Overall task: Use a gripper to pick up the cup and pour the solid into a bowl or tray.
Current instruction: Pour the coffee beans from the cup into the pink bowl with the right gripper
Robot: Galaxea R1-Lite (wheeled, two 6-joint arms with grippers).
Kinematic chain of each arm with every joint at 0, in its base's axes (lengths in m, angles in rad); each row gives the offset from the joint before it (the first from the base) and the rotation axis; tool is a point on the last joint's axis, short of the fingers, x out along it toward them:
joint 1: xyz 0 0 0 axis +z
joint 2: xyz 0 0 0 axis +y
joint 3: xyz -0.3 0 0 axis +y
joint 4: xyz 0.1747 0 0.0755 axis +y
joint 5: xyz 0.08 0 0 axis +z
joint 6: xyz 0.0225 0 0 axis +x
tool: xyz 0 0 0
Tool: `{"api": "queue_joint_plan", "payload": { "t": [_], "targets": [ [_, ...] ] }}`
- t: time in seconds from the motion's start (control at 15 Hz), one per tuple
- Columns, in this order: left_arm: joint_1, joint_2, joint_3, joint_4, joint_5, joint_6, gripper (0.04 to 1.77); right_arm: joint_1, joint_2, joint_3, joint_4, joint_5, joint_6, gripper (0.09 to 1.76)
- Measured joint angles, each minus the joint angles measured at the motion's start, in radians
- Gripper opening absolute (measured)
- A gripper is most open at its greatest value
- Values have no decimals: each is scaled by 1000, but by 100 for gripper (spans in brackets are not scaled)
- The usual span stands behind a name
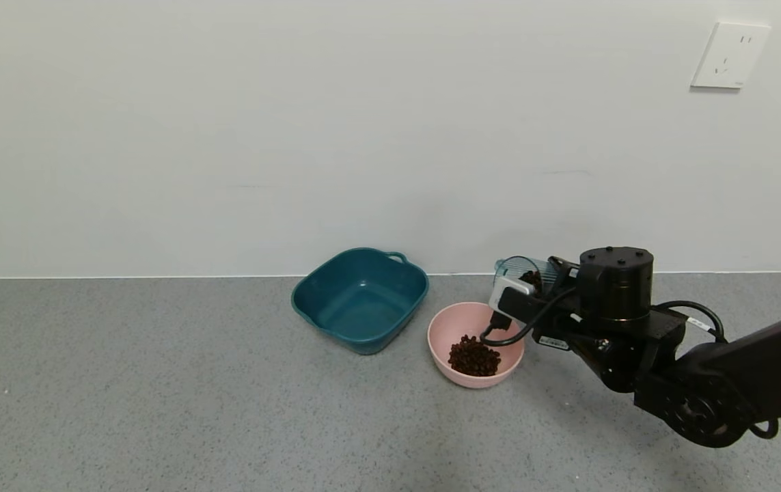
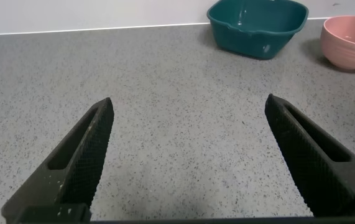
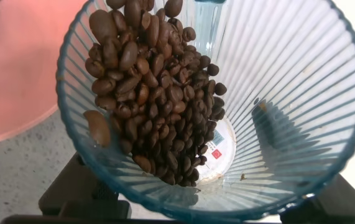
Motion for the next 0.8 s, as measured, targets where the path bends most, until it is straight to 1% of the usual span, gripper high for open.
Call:
{"api": "queue_joint_plan", "payload": {
  "t": [0.4,0.8],
  "targets": [
    [0,0,0,0,0,0,175,-103,-13,5,4,122,216,134],
    [0,0,0,0,0,0,175,-172,16,21,2,168,546,134]
  ]
}}
